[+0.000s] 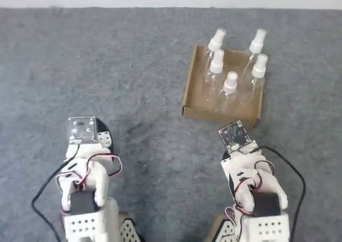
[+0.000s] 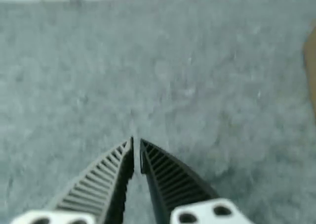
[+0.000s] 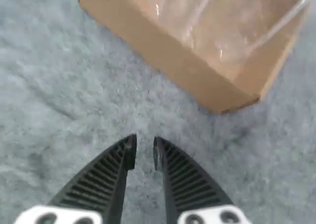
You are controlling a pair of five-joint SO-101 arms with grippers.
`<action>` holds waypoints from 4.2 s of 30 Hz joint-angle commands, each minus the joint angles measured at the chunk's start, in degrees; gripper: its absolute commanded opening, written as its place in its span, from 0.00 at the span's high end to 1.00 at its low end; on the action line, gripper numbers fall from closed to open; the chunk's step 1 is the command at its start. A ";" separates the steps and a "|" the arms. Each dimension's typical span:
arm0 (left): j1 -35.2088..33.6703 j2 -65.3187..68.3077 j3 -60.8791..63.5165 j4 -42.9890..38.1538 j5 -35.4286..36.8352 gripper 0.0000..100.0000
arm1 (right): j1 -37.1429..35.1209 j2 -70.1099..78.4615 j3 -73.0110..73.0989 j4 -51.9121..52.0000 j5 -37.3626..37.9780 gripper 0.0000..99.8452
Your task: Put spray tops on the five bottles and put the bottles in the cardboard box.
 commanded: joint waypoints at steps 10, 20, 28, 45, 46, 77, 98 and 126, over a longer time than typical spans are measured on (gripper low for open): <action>-7.21 -0.53 -0.40 16.35 -0.44 0.99 | 3.82 -1.27 3.43 2.15 -3.60 0.99; -9.23 -0.88 -0.40 21.98 -0.35 0.99 | 4.09 -0.92 3.43 9.36 -3.60 0.99; -9.23 -0.88 -0.40 21.98 -0.35 0.99 | 4.09 -0.92 3.43 9.36 -3.60 0.99; -9.23 -0.88 -0.40 21.98 -0.35 0.99 | 4.09 -0.92 3.43 9.36 -3.60 0.99; -9.23 -0.88 -0.40 21.98 -0.35 0.99 | 4.09 -0.92 3.43 9.36 -3.60 0.99; -9.23 -0.88 -0.40 21.98 -0.35 0.99 | 4.09 -0.92 3.43 9.36 -3.60 0.99; -9.23 -0.88 -0.40 21.98 -0.35 0.99 | 4.09 -0.92 3.43 9.36 -3.60 0.99; -9.23 -0.88 -0.40 21.98 -0.35 0.99 | 4.09 -0.92 3.43 9.36 -3.60 0.99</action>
